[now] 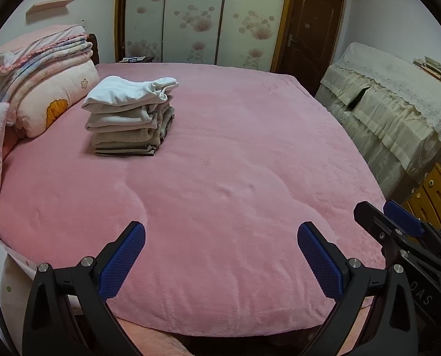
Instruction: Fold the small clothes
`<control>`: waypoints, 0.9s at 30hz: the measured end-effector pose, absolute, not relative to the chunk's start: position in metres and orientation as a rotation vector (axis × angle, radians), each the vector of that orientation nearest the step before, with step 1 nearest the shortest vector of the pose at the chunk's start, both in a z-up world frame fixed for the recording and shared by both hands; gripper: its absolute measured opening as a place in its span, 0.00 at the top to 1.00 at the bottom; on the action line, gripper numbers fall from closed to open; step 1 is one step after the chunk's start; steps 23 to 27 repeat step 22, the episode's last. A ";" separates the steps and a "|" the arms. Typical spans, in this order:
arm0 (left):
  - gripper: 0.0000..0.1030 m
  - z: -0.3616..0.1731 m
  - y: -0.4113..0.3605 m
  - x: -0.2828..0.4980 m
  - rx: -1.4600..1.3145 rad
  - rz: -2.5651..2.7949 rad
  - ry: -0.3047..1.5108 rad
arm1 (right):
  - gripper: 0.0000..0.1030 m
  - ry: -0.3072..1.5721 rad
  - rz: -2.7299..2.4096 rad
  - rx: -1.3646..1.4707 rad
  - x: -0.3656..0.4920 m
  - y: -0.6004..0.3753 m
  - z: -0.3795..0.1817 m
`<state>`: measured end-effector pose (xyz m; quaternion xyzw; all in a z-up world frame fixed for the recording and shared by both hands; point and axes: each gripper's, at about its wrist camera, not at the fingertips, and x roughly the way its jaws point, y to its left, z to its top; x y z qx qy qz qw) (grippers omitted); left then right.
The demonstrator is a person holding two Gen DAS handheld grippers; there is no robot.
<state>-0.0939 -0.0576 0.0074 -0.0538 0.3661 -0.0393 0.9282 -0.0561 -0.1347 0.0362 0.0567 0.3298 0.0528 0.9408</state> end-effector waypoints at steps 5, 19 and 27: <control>0.01 0.009 -0.062 -0.094 -0.085 -0.068 0.733 | 0.37 0.681 0.095 0.119 -0.055 -0.134 0.035; 0.02 0.009 -0.060 -0.095 -0.092 -0.073 0.729 | 0.37 0.680 0.095 0.119 -0.056 -0.134 0.035; 0.02 0.011 -0.062 -0.096 -0.083 -0.067 0.724 | 0.37 0.680 0.095 0.117 -0.056 -0.134 0.035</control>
